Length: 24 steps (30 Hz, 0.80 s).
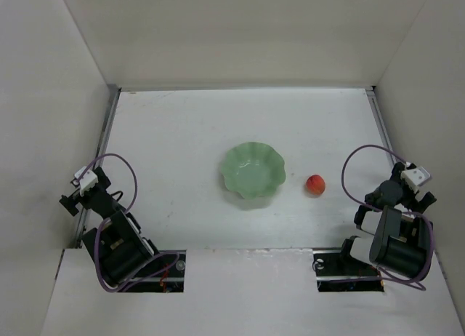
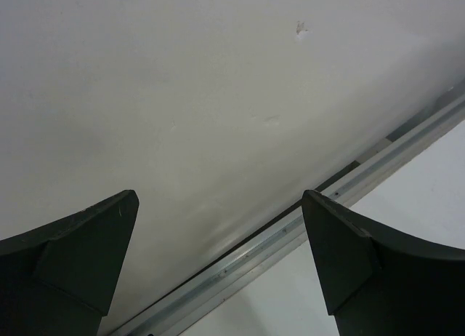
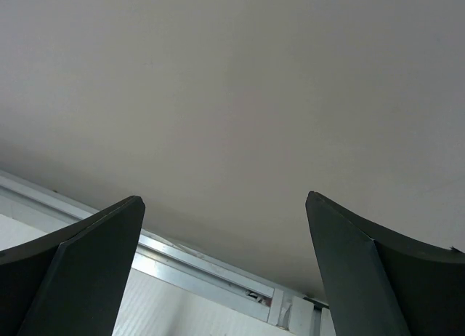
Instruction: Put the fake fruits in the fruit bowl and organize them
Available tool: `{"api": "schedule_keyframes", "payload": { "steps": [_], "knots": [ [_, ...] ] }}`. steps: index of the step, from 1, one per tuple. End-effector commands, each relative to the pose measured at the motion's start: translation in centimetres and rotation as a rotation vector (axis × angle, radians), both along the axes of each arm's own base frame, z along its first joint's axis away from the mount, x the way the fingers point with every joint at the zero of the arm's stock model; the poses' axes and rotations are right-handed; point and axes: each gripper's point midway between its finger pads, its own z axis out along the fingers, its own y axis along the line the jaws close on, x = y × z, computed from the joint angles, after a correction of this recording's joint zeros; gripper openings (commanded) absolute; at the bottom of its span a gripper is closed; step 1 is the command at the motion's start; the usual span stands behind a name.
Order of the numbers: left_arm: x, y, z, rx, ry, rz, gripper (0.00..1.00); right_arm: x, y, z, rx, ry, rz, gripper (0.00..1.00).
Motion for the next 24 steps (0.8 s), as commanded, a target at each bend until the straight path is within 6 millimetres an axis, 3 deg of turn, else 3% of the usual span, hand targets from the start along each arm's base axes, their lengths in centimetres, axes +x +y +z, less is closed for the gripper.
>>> {"api": "schedule_keyframes", "payload": {
  "steps": [1, 4, 8, 10, 13, 15, 17, 20, 21, 22, 24],
  "knots": [
    [-0.6, -0.5, 4.9, 0.121, -0.182, -0.005, 1.0, -0.1, 0.3, 7.6, -0.161, -0.335, 0.012, 1.0],
    [-0.6, -0.5, 4.9, 0.121, -0.182, -0.005, 1.0, 0.8, 0.6, 8.3, -0.187, -0.288, 0.039, 1.0],
    [-0.3, -0.3, 5.1, 0.129, -0.168, 0.002, 1.0, 3.2, 2.6, 11.2, -0.296, -0.144, 0.13, 1.0],
    [-0.3, 0.0, 5.6, 0.136, -0.167, 0.013, 1.0, 4.5, 3.9, 14.3, -0.37, -0.123, 0.172, 1.0],
    [1.2, -1.4, 8.2, 0.211, -0.118, -0.039, 1.0, 5.8, 7.0, 21.3, -0.405, -0.293, 0.243, 1.0],
    [3.6, -3.1, 11.5, 0.285, -0.081, -0.12, 1.0, 7.9, 9.5, 24.7, -0.386, -0.346, 0.354, 1.0],
    [6.6, -5.4, 14.1, 0.322, -0.057, -0.239, 0.91, 12.3, 14.2, 26.3, -0.327, -0.287, 0.584, 1.0],
    [11.3, -10.6, 16.6, 0.315, -0.021, -0.46, 0.83, 18.3, 23.5, 24.5, -0.218, -0.08, 1.029, 1.0],
    [12.8, -12.8, 17.0, 0.291, 0.016, -0.544, 0.83, 19.0, 25.2, 24.0, -0.161, -0.041, 1.107, 1.0],
    [14.1, -15.0, 17.1, 0.252, 0.065, -0.622, 1.0, 19.3, 27.8, 23.4, -0.024, -0.02, 1.229, 1.0],
    [16.2, -19.4, 16.7, 0.125, 0.167, -0.769, 1.0, 19.2, 30.0, 22.4, 0.236, -0.036, 1.376, 1.0]
  ]
}}
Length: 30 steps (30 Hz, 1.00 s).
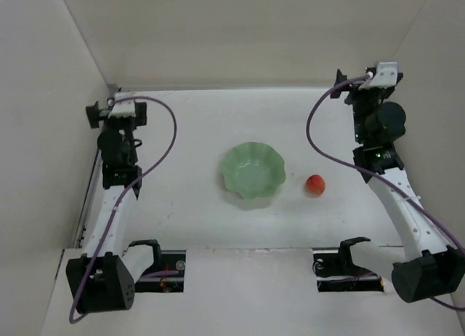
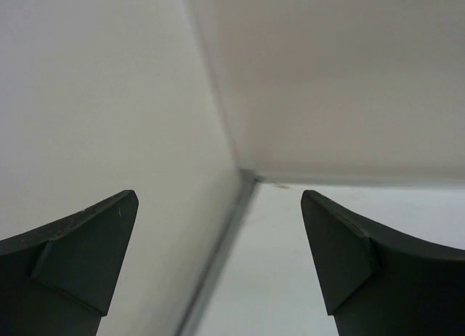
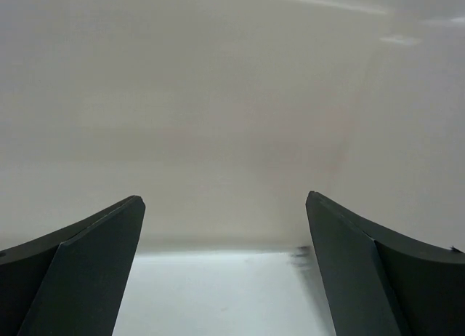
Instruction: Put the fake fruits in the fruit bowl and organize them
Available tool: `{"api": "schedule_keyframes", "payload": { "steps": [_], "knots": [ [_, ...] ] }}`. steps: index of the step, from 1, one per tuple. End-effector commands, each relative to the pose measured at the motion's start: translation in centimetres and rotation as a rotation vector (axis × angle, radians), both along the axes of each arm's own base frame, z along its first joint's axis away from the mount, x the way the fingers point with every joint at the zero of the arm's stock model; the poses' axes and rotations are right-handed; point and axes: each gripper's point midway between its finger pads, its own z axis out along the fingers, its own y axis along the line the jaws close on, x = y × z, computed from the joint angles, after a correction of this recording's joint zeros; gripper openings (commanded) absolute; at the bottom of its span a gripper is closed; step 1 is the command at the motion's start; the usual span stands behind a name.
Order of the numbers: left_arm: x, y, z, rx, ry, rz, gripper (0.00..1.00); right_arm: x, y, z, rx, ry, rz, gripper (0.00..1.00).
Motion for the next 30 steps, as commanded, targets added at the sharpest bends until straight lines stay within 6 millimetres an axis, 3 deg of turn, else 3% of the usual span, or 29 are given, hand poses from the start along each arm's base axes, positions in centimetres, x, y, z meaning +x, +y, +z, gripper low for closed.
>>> {"api": "schedule_keyframes", "payload": {
  "steps": [1, 3, 6, 8, 10, 12, 14, 19, 23, 30],
  "knots": [
    [2.9, -7.7, -3.2, -0.101, 0.36, -0.263, 1.0, 0.9, 6.5, -9.5, 0.284, 0.49, 0.449, 1.0],
    [2.8, -13.9, -4.6, -0.181, 0.556, -0.502, 1.0, -0.2, 7.9, -12.0, 0.447, 0.631, 0.589, 1.0],
    [0.1, -22.3, -7.1, -0.276, 0.795, -0.813, 1.0, -3.0, 7.9, -16.9, 0.528, 0.762, 0.553, 1.0],
    [-1.2, -25.4, -8.9, -0.333, 0.879, -0.899, 1.0, -4.9, 7.4, -20.8, 0.541, 0.836, 0.458, 1.0],
    [-1.9, -26.9, -10.4, -0.372, 0.923, -0.921, 1.0, -6.7, 7.8, -24.6, 0.546, 0.925, 0.419, 1.0],
    [-2.2, -27.9, -11.7, -0.392, 0.95, -0.937, 1.0, -8.1, 8.8, -27.9, 0.555, 1.013, 0.412, 1.0],
    [-2.4, -28.4, -12.9, -0.409, 0.959, -0.936, 1.0, -8.8, 9.3, -29.9, 0.57, 1.051, 0.392, 1.0],
    [-2.7, -28.5, -14.7, -0.443, 0.958, -0.916, 1.0, -7.9, 7.5, -33.8, 0.606, 1.063, 0.235, 1.0],
    [-2.9, -28.1, -14.9, -0.452, 0.942, -0.897, 1.0, -7.5, 5.7, -36.4, 0.642, 1.097, 0.116, 1.0],
    [-2.3, -26.8, -14.8, -0.459, 0.912, -0.852, 1.0, -7.1, 6.4, -41.0, 0.688, 1.184, 0.088, 1.0]
  ]
}}
